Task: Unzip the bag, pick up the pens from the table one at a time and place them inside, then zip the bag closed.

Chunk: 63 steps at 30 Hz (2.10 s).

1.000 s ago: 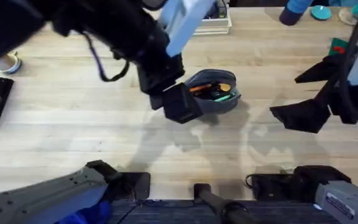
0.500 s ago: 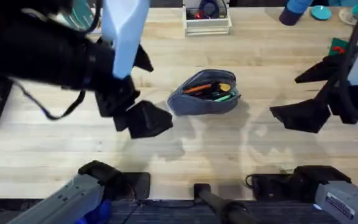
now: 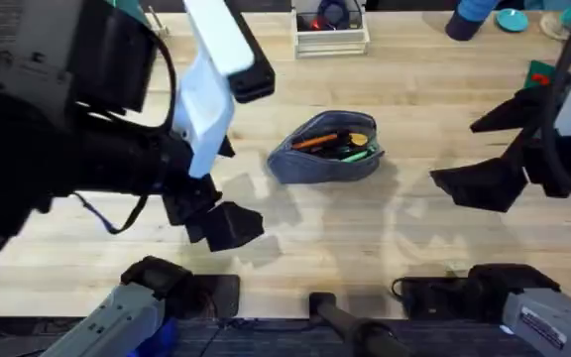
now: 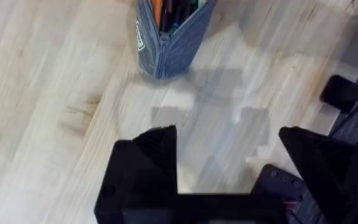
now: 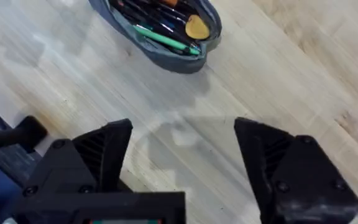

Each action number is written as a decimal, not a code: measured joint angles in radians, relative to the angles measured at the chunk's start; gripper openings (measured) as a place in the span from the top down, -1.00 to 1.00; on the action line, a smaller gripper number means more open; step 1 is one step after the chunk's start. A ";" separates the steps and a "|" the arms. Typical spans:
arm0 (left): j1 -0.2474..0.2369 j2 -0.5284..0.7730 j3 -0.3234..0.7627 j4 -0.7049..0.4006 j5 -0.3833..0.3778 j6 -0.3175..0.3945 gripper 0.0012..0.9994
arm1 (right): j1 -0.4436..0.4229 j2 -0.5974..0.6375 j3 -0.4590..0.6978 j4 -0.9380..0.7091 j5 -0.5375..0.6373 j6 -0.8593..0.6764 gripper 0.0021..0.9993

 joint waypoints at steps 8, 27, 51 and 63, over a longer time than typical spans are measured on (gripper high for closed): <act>0.004 0.008 -0.088 0.111 0.029 0.084 -0.99 | 0.000 0.000 0.000 0.000 0.000 0.000 -1.00; 0.318 0.008 -0.207 0.161 0.287 0.415 -0.99 | 0.000 0.000 0.000 0.004 -0.013 0.000 -1.00; 0.432 0.008 -0.346 0.306 0.492 0.493 -0.99 | 0.004 0.390 0.000 0.086 -0.522 0.008 -1.00; 0.432 0.008 -0.346 0.301 0.494 0.493 -0.99 | 0.246 0.551 0.000 0.402 -0.517 0.172 -1.00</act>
